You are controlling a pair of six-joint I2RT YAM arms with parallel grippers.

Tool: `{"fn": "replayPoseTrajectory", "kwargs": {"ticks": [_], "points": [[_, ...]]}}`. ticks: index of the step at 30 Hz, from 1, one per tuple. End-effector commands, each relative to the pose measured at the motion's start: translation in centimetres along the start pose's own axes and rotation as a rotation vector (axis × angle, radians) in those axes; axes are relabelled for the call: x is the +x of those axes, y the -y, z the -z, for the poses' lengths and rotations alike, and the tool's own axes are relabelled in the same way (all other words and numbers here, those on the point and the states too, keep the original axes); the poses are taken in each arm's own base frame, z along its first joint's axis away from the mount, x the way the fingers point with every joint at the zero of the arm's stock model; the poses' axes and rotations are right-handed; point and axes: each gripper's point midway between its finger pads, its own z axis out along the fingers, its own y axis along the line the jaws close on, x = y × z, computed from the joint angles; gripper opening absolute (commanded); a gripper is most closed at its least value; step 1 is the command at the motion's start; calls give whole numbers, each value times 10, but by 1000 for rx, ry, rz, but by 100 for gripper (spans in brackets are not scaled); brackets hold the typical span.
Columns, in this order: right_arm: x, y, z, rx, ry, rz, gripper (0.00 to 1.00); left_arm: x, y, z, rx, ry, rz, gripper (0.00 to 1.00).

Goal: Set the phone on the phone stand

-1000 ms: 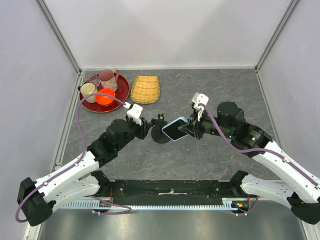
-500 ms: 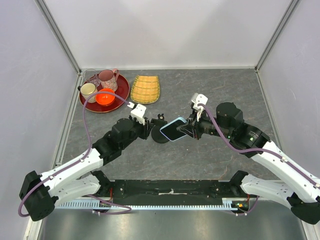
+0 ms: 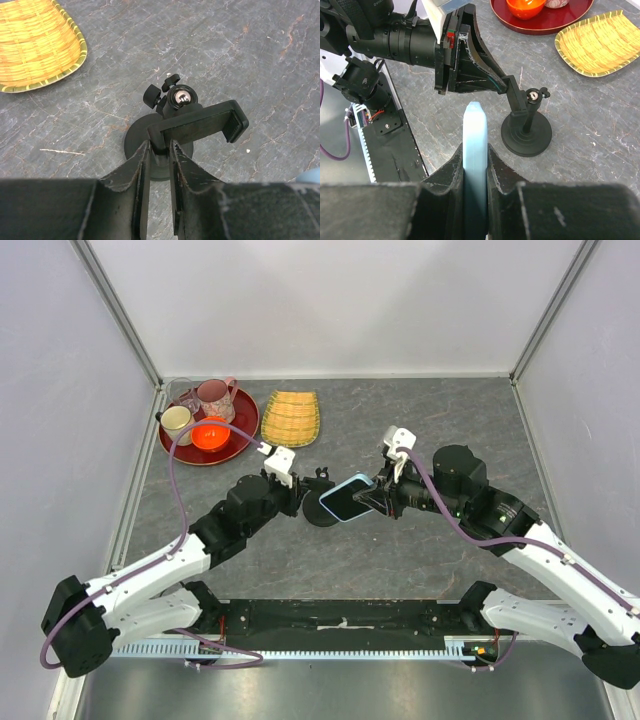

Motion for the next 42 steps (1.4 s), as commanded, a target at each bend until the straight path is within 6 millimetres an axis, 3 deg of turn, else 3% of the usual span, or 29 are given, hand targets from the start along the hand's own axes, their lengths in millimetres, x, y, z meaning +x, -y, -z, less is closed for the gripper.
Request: {"fn": "replayPoseTrajectory", "kwargs": {"ticks": [1, 6, 9, 14, 18, 23, 33, 40, 42], "points": [[-47, -5, 6, -7, 150, 40, 0, -21, 4, -3, 8, 67, 4, 25], [-45, -2, 2, 7, 136, 32, 0, -18, 3, -4, 8, 61, -21, 17], [-44, 1, -1, 12, 126, 31, 0, -15, 5, -4, 28, 43, -63, 2], [-40, 1, 0, -3, 65, 133, 0, -7, 20, 3, 145, -2, -158, 2], [-32, -28, 2, -203, 10, 270, 0, -10, 45, 14, 308, -11, -234, 2], [-13, -40, -7, -328, -98, 390, 0, 0, 71, 23, 503, -92, -294, 2], [-12, -68, -34, -521, -93, 566, 0, 3, 71, 28, 564, -99, -330, 2], [-3, -82, -67, -539, -197, 655, 0, 1, 73, 29, 577, -88, -326, 2], [-6, -76, -70, -509, -226, 675, 0, 2, 74, 30, 580, -88, -324, 2]]}}
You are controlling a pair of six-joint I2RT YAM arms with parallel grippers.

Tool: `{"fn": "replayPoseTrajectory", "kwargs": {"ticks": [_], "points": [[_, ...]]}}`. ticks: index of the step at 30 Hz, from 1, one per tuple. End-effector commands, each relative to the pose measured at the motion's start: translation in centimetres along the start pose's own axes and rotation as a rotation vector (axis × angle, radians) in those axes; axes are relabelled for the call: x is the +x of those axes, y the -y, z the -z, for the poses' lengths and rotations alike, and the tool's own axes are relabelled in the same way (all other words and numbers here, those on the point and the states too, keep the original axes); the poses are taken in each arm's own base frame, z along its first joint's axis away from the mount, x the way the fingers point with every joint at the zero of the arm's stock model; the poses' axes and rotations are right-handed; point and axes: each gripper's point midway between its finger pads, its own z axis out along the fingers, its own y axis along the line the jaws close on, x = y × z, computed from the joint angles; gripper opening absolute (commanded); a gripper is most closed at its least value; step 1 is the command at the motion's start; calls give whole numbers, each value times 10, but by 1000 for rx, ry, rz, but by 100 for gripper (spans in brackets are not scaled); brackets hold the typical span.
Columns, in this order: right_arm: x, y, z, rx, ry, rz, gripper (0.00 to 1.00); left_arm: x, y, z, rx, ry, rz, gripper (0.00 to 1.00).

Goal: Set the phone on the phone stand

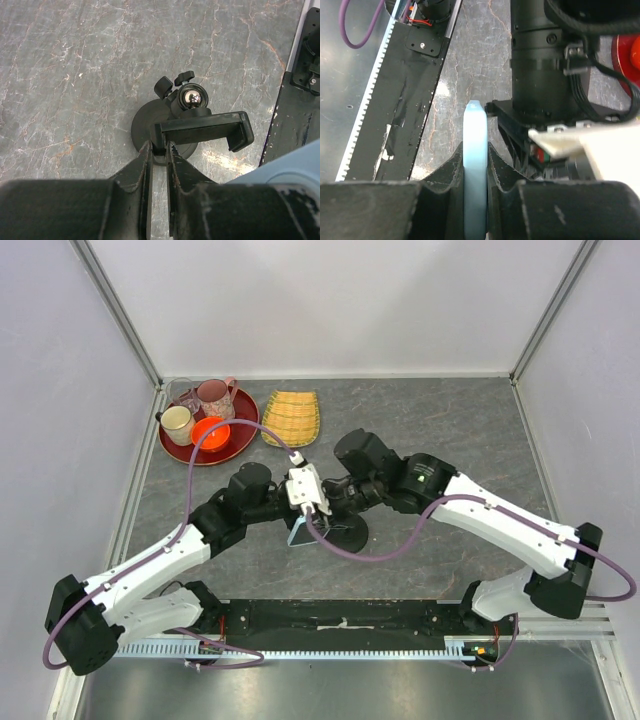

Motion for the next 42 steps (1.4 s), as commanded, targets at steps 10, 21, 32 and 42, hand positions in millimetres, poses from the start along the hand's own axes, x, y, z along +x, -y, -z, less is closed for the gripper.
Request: {"fn": "replayPoseTrajectory", "kwargs": {"ticks": [10, 21, 32, 42], "points": [[2, 29, -4, 66, -130, 127, 0, -15, 13, 9, 72, 31, -64, 2], [26, 33, -7, 114, -210, 24, 0, -16, 2, 11, 1, 39, -57, 2], [72, 22, 3, 298, -261, -289, 0, -27, -33, 29, -247, 118, 26, 2], [116, 47, 37, 744, -370, -644, 0, -29, -86, 58, -607, 149, 121, 2]]}}
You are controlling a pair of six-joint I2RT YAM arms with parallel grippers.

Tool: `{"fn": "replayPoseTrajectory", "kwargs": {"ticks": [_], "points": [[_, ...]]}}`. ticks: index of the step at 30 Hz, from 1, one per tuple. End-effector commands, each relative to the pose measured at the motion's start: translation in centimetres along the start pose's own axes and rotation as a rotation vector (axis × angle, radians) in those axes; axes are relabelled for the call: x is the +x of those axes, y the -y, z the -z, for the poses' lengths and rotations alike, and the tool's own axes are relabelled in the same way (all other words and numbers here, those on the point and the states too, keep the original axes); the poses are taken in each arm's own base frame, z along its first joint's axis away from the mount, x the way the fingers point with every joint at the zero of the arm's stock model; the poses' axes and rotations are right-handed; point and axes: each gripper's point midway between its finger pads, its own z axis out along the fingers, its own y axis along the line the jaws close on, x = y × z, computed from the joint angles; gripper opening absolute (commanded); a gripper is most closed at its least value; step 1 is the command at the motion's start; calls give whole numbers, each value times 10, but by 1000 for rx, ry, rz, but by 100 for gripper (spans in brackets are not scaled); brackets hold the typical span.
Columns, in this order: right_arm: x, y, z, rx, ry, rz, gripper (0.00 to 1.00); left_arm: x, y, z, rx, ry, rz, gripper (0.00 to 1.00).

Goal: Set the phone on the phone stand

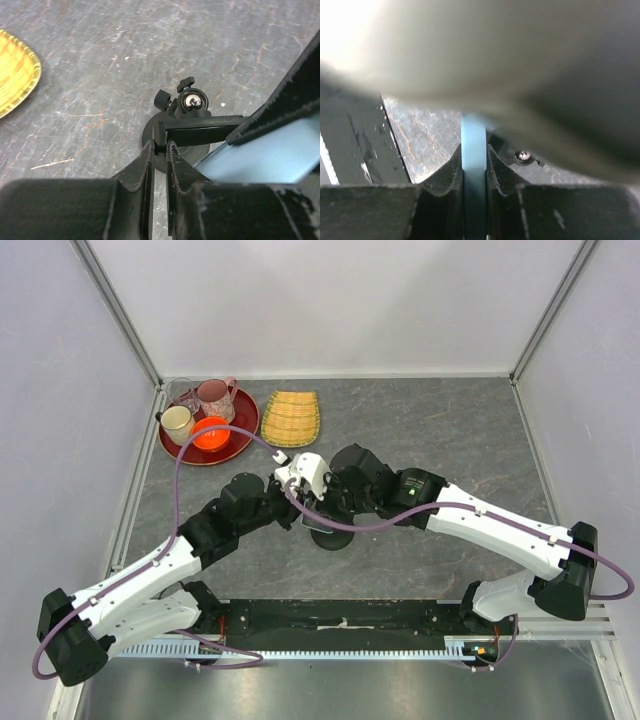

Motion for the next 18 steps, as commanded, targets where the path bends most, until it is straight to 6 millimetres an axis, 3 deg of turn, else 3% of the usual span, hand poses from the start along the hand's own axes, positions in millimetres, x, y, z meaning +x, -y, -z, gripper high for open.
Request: {"fn": "replayPoseTrajectory", "kwargs": {"ticks": [1, 6, 10, 18], "points": [[62, 48, 25, 399, -187, -309, 0, -35, -65, 21, -368, 136, 58, 2], [88, 73, 44, 683, -240, -376, 0, -41, -74, 30, -424, 166, 64, 2], [89, 83, 61, 830, -222, -414, 0, -42, -78, 36, -456, 188, 85, 2], [70, 93, 53, 991, -282, -332, 0, -41, -69, 32, -397, 173, 73, 2]]}}
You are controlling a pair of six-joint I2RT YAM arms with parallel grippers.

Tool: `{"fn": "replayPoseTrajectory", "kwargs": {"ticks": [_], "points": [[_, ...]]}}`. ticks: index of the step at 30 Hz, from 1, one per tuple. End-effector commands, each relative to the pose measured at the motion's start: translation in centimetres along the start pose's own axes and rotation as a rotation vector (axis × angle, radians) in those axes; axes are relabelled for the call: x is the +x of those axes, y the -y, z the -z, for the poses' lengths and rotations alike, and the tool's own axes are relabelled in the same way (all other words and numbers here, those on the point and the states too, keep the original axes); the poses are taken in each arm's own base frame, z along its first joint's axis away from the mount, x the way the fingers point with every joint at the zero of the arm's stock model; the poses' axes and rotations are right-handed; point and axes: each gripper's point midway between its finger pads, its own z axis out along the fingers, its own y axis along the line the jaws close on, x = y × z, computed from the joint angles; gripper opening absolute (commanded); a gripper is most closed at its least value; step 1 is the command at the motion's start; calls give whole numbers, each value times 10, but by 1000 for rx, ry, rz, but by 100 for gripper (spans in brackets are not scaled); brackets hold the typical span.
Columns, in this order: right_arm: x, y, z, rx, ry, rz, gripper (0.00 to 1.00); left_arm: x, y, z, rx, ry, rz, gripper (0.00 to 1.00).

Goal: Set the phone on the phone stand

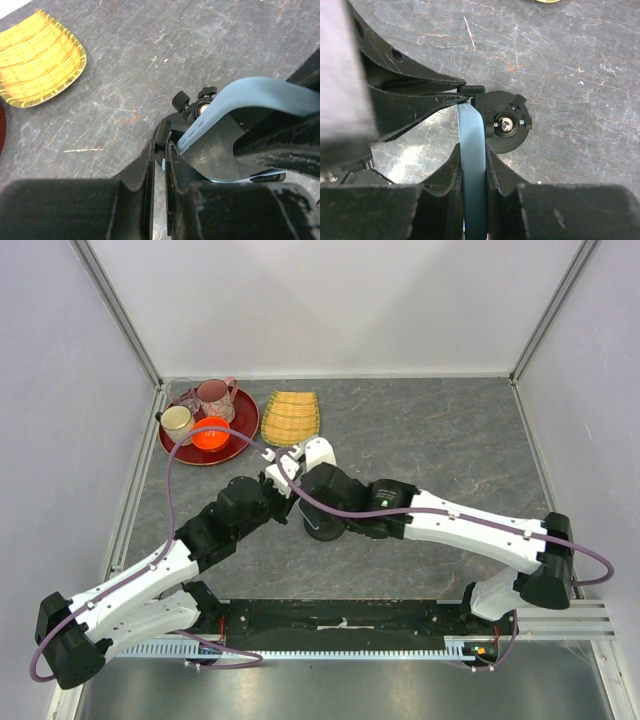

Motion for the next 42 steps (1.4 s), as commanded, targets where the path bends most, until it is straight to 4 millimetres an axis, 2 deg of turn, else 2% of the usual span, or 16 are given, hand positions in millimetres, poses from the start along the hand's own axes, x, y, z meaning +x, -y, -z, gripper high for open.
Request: {"fn": "replayPoseTrajectory", "kwargs": {"ticks": [1, 4, 8, 12, 16, 22, 23, 25, 28, 33, 37, 40, 42], "points": [[17, 109, 18, 582, -109, 238, 0, -40, -41, 16, -198, 131, 60, 2], [11, 108, 12, 604, -135, 286, 0, -40, -32, 17, -141, 117, 54, 2], [12, 105, 8, 576, -167, 302, 0, -42, -15, 20, -46, 115, 48, 2], [17, 104, 7, 544, -198, 321, 0, -44, -9, 21, -8, 105, 45, 2], [32, 110, -8, 498, -264, 332, 0, -45, -14, 22, -27, 96, -3, 2], [37, 108, -17, 371, -276, 295, 0, -46, -22, 25, -68, 90, -6, 2], [35, 111, -16, 361, -275, 294, 0, -45, -23, 25, -77, 86, -5, 5], [38, 105, -20, 300, -286, 280, 0, -49, -24, 27, -80, 93, 0, 9], [41, 104, -27, 254, -304, 293, 0, -52, -25, 30, -89, 110, 20, 26], [36, 100, -31, 187, -281, 280, 0, -58, -28, 36, -107, 135, 34, 47], [32, 109, -33, 184, -283, 261, 0, -62, -33, 41, -133, 166, 51, 48], [26, 111, -28, 170, -257, 210, 1, -62, -35, 41, -149, 164, 50, 48], [20, 115, -23, 169, -228, 169, 11, -62, -35, 41, -149, 167, 50, 49]]}}
